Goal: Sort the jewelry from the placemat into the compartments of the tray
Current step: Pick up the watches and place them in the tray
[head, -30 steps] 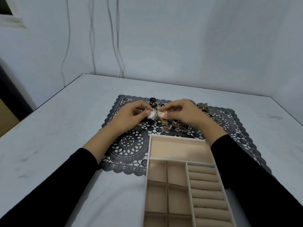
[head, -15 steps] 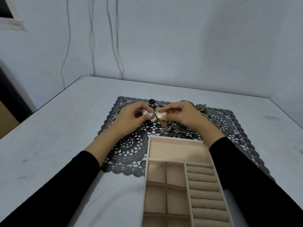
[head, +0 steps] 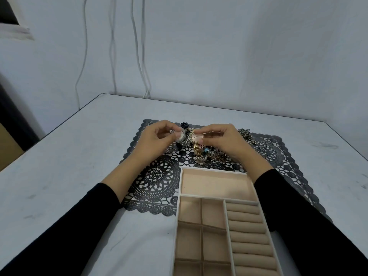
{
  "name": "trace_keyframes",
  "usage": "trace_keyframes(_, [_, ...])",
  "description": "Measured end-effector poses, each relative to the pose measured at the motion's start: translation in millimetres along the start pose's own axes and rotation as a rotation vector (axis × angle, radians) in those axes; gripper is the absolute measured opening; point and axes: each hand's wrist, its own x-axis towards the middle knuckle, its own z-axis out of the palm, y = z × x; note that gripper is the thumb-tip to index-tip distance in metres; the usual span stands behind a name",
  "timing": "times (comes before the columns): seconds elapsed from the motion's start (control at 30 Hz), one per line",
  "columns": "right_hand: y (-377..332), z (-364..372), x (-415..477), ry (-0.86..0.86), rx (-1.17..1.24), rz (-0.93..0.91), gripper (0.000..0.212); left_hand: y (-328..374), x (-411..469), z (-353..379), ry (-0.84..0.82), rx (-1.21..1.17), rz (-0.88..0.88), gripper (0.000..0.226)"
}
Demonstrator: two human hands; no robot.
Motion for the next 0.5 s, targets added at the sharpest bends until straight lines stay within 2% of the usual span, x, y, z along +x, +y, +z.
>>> trace_keyframes(0.5, [-20.8, -0.1, -12.2, 0.073, 0.128, -0.155, 0.030, 33.9, -9.7, -10.5, 0.043, -0.047, 0.056, 0.011])
